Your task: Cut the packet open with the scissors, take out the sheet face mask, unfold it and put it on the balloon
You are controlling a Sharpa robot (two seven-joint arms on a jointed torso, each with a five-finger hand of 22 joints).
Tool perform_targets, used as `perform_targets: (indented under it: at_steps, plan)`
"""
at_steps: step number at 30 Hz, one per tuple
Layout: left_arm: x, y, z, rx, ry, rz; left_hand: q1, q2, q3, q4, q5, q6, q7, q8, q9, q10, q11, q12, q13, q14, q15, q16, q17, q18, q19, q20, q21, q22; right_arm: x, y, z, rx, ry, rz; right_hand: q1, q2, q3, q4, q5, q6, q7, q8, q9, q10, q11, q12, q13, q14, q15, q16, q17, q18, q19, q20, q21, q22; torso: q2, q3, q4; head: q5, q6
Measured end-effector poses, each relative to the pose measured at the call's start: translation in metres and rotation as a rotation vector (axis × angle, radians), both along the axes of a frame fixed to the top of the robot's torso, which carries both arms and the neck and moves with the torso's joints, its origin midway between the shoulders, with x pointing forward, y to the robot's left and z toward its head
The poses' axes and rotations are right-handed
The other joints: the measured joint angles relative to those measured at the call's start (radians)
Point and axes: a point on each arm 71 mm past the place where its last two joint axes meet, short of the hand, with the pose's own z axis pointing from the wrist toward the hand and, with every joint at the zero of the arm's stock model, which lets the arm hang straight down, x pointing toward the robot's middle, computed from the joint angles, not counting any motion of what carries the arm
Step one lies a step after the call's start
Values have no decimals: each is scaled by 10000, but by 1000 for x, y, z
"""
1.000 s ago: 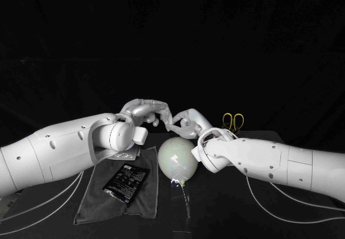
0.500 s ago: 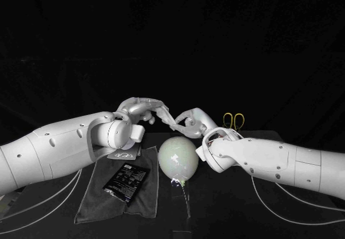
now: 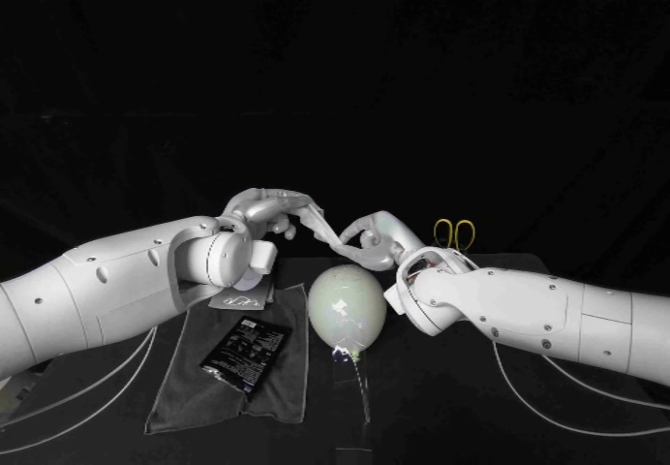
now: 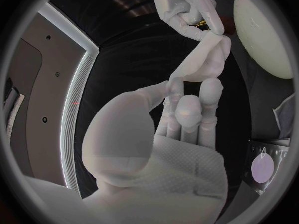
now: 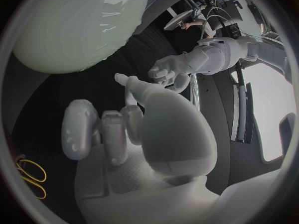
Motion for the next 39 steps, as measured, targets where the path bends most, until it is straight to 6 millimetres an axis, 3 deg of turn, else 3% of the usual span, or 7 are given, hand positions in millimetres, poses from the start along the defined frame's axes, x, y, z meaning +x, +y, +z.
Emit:
perform_targets:
  at_steps: [36, 39]
  plan:
    - [4, 7, -1, 42, 23, 248, -16, -16, 25, -26, 35, -7, -6, 3, 1, 0, 1, -1, 6, 16, 17, 39, 45, -67, -1, 1, 42, 27, 2, -11, 0, -733, -127, -108, -40, -40, 138, -140, 1, -95, -37, 181, 82, 50, -55, 41, 0, -1, 3, 24, 0, -2, 38, -39, 156, 1, 3, 0, 0, 31, -1]
    - [5, 9, 0, 41, -20, 341, -14, -14, 25, -26, 35, 5, -44, 3, 1, 0, 1, 0, 6, 17, 17, 39, 54, -68, -1, 1, 41, 27, 2, -13, -1, -797, -113, -133, -78, -78, 165, -168, 3, -76, -18, 181, 541, 49, -55, 39, 0, -1, 3, 23, 0, -4, 37, -39, 173, 1, 3, 0, 2, 31, -2]
